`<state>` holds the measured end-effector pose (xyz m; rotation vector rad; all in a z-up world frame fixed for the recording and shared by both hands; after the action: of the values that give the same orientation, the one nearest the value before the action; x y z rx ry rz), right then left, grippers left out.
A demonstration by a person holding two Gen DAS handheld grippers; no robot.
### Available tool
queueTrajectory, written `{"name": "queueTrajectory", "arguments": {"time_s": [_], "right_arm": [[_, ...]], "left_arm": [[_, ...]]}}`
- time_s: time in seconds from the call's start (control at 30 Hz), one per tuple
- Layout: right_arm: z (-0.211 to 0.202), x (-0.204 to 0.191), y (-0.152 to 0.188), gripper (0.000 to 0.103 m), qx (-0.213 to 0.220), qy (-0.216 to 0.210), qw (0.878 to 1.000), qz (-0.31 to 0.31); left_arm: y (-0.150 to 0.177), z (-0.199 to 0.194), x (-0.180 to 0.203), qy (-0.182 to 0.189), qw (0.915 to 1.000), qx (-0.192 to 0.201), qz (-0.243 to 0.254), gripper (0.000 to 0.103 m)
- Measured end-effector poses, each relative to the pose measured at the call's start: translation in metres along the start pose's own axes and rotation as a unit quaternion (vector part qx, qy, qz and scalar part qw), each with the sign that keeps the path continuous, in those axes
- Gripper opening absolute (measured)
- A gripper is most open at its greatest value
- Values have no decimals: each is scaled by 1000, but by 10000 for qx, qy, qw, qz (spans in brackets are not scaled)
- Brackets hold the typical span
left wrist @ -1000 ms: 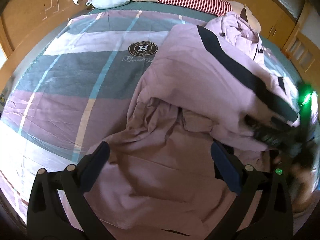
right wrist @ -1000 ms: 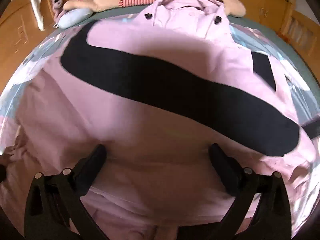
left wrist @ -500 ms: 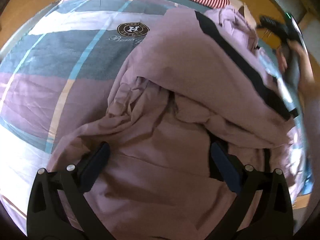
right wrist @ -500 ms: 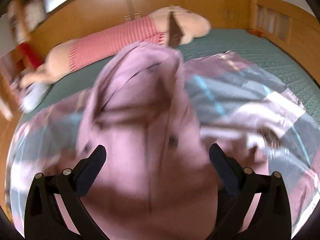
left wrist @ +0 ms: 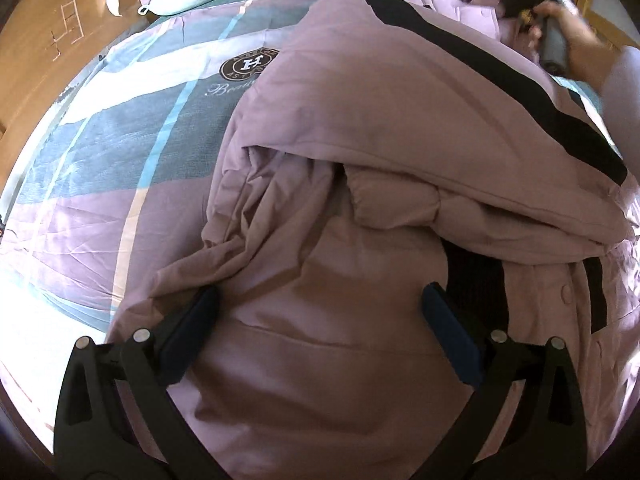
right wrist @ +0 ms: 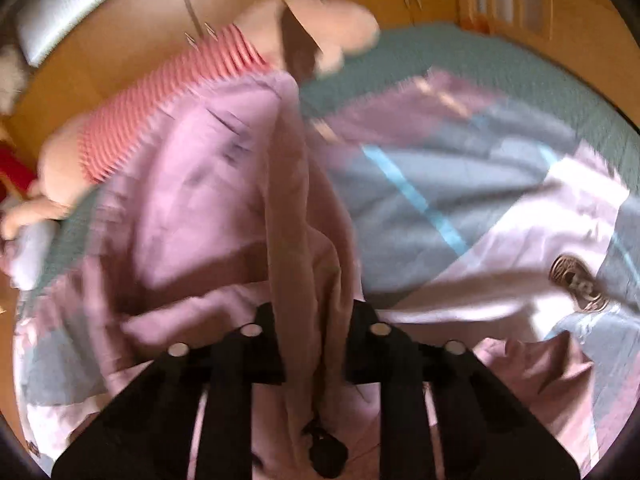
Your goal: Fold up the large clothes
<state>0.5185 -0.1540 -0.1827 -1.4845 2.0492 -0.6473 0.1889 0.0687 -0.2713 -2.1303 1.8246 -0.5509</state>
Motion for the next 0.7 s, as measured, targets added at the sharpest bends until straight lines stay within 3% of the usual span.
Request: {"name": "queueTrajectory", "arguments": {"time_s": [0.07, 0.1, 0.2, 0.3, 0.37, 0.43, 0.53, 0.57, 0.6, 0.7], "right_arm": [[-53, -7, 11, 15, 640, -427, 9958, -499], [-88, -8, 26, 15, 1040, -704, 9878, -925], [-161, 11, 76, 14, 1505, -1286, 9691, -1473], [-206, 47, 124, 14, 1595, -1664, 9590, -1651], [-215, 80, 162, 14, 1298, -1736, 9636, -1562], [-206, 99, 187, 17, 986, -1490, 9691, -1703], [-201, 135, 208, 38, 526, -820, 9832, -1544], [-205, 153, 212, 63, 429, -662, 9891, -1242], [-210, 166, 215, 82, 411, -570, 9923, -1016], [-224, 214, 222, 83, 246, -149, 9991, -301]], "left_arm": [[-1, 0, 0, 4, 10000, -9, -14, 101], [-1, -1, -1, 15, 10000, -12, -29, 101], [-4, 0, -4, 56, 9999, -34, -76, 101], [-6, -3, -8, 172, 9997, -54, -186, 101], [-9, -6, -16, 359, 9987, -40, -354, 101], [-14, -12, -28, 689, 9956, 12, -629, 101], [-16, -25, -41, 1114, 9889, 184, -967, 101], [-18, -32, -46, 1203, 9863, 298, -1089, 101], [-19, -38, -49, 1216, 9849, 418, -1158, 101], [-22, -56, -54, 734, 9871, 840, -1146, 101]]}}
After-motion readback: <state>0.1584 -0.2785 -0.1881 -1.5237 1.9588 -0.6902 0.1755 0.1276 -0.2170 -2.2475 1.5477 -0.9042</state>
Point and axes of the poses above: each gripper's, at about its wrist camera, not at the fingertips, and z roughly the way its jaws point, x to its right, y to its underside, the point moved 1 cm from there along z, roughly the way its jaws point, and after that the axes turned 7 degrees about y, right-handed, at the moved point
